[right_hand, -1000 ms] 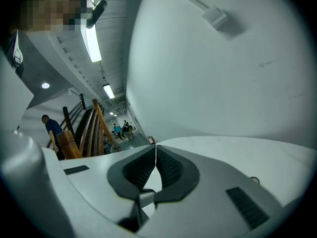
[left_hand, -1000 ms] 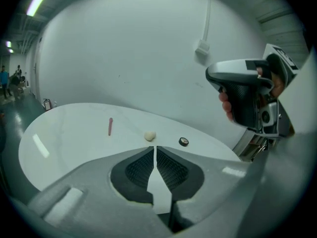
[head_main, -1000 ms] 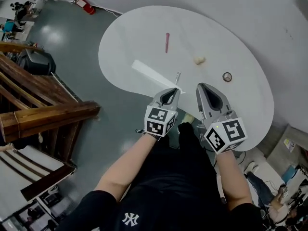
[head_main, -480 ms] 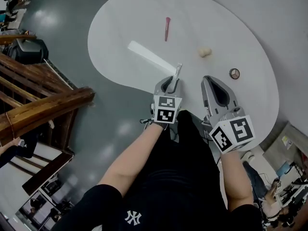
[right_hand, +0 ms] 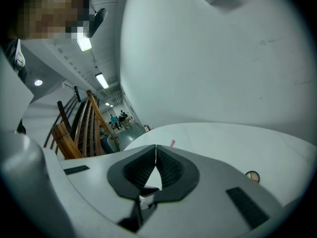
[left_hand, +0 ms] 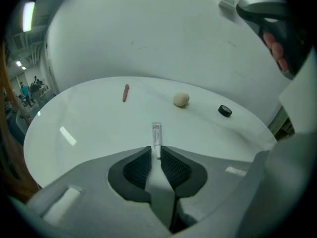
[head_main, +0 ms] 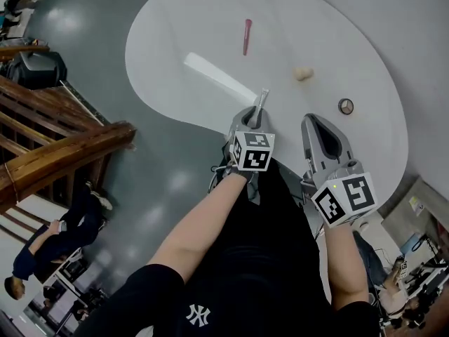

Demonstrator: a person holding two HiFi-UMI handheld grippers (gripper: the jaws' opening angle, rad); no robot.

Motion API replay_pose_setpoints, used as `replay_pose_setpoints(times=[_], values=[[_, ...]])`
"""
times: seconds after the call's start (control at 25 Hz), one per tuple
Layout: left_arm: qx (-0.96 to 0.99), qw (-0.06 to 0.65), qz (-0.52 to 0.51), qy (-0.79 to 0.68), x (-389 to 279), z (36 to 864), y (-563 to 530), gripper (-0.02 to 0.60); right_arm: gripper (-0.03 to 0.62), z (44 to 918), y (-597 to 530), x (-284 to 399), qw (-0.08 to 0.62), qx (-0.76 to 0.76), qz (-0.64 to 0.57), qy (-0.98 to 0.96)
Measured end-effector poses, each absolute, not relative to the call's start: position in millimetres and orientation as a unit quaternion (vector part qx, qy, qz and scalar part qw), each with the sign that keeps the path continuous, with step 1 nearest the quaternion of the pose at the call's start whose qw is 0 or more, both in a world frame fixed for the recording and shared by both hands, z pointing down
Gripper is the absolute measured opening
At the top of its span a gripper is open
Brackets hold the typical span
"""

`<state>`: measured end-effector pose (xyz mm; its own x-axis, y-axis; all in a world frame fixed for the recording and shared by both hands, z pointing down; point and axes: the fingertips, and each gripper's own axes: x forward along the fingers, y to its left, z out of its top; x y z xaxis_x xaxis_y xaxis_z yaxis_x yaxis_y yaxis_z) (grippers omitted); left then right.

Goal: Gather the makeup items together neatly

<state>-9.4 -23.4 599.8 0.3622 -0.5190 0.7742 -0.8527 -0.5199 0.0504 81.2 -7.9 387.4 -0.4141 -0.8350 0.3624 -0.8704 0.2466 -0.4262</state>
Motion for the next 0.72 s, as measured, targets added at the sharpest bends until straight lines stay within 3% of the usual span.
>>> replay_pose_setpoints(times=[0.4, 0.72], values=[[0.787, 0.198, 0.389, -0.436, -8.6, 598.8, -24.2, 0.050, 0.014, 393.0, -0.3, 87.1, 0.050, 0.547, 0.300, -0.780], [0.786, 0.215, 0.365, -0.451, -18.5, 596.6, -24.9, 0.031, 0.014, 391.6, 1.1, 85.7, 0.046, 0.545, 0.299, -0.782]])
